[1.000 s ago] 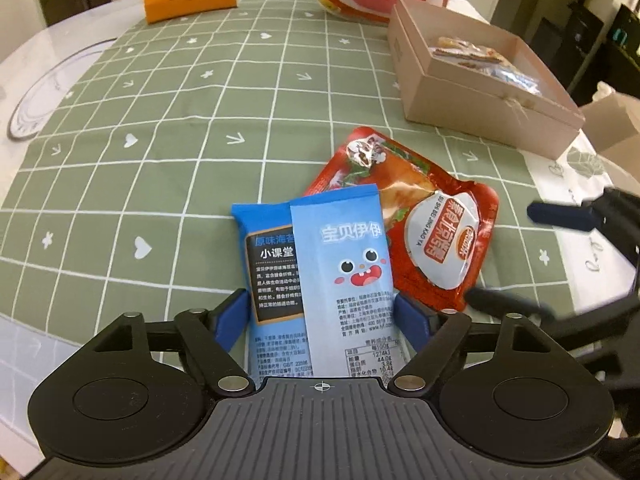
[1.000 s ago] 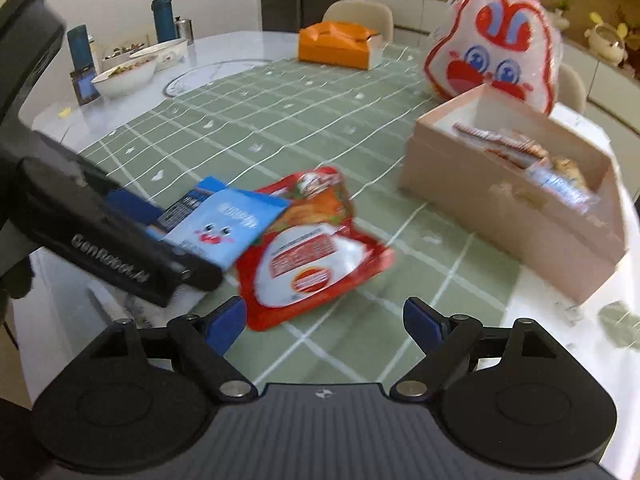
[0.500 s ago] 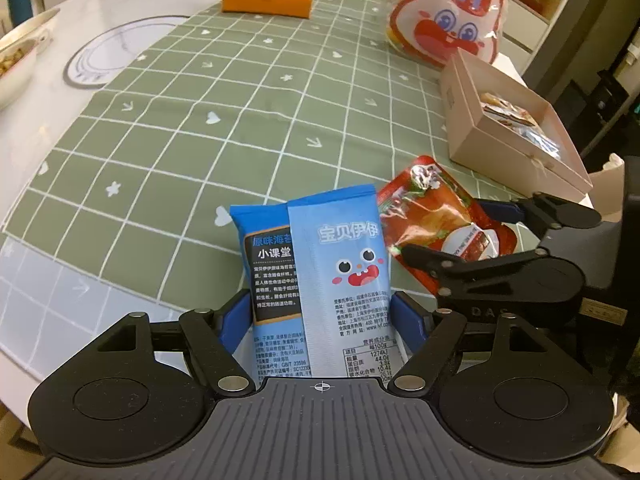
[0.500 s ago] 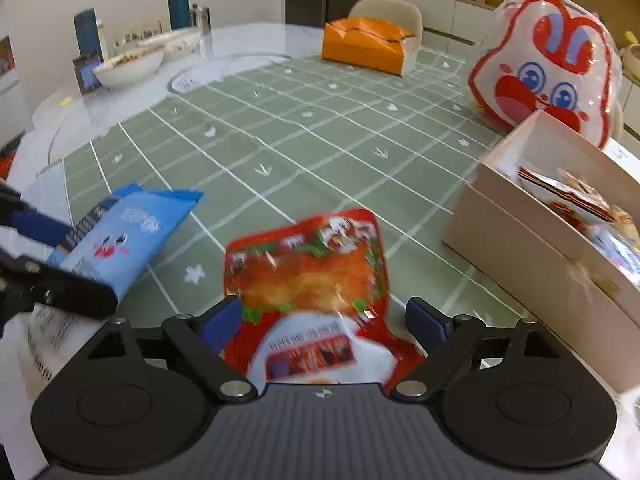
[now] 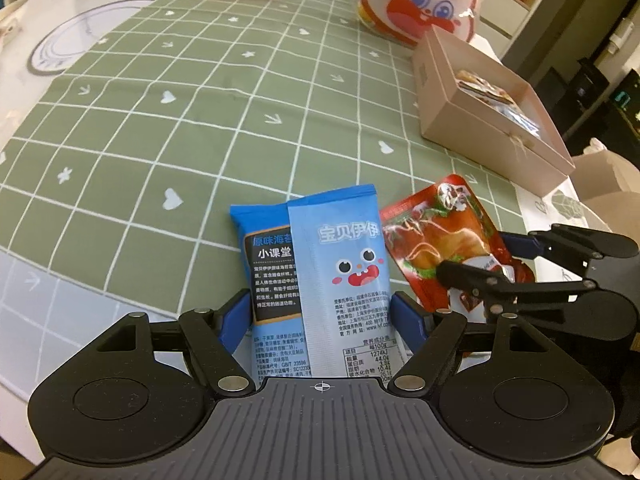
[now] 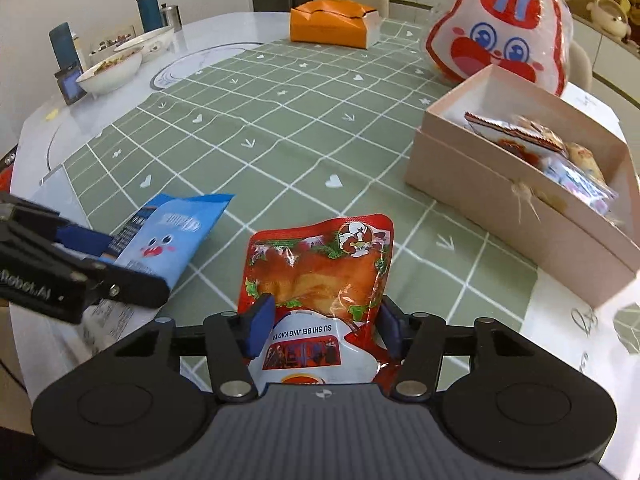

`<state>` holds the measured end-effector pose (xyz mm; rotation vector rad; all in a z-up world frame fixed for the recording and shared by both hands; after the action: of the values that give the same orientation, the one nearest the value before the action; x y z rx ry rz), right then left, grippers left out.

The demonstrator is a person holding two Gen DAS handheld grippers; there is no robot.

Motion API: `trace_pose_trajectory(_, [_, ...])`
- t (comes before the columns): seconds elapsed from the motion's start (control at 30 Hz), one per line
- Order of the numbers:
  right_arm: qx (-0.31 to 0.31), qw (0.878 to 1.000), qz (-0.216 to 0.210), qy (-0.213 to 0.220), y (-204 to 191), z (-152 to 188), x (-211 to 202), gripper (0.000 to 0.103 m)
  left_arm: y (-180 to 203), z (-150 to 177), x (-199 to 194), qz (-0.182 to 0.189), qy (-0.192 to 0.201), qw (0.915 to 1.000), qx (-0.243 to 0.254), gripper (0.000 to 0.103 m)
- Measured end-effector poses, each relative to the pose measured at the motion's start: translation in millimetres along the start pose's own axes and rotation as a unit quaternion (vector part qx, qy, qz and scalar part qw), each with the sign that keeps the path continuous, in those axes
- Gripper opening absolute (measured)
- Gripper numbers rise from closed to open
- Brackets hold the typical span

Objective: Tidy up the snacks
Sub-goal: 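Lift the red pouch with the right gripper while the left holds the blue bags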

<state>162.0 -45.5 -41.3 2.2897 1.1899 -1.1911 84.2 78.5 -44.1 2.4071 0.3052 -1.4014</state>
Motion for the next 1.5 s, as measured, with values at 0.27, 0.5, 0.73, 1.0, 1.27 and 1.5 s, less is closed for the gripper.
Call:
trace_pose_trajectory(0.27, [-0.024, 0.999, 0.047, 0.013, -9, 6, -10, 0.074, -4, 0, -1, 0.003, -0.003, 1.0000, 0.002, 0.080])
trace_pose_trajectory(0.5, [-0.082, 0.994, 0.063, 0.034, -27, 9, -10, 0.083, -6, 1, -3, 0.007, -0.003, 1.0000, -0.003, 0.081])
trace_pose_trajectory(0.73, [-0.051, 0.997, 0.047, 0.033, -21, 4, 7, 0.094, -6, 1, -2, 0.007, -0.004, 1.0000, -0.001, 0.081])
trace_pose_trajectory(1.0, [-0.019, 1.000, 0.005, 0.019, -12, 4, 11, 0.084, -6, 2, -1, 0.007, -0.005, 1.0000, 0.003, 0.082])
trace_pose_trajectory(1.27, [-0.025, 0.999, 0.017, 0.015, -21, 4, -19, 0.050, 2, 3, -1, 0.024, -0.012, 0.9996, 0.014, 0.082])
trace_pose_trajectory(1.5, [0.030, 0.999, 0.016, 0.006, -5, 12, -32, 0.034, 23, 3, 4, 0.049, -0.018, 0.9972, 0.054, 0.082])
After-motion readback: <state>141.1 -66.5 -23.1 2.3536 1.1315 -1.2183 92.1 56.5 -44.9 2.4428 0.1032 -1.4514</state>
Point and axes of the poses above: each gripper's, at about its wrist camera, not at the fingertips, and x roughly the way its jaws point, y to its right, z to its underside, the point moved 8 cm from there along x, roughly the way its jaws point, and after that the axes turned 4 degrees about -z, right-handed, at the moved point
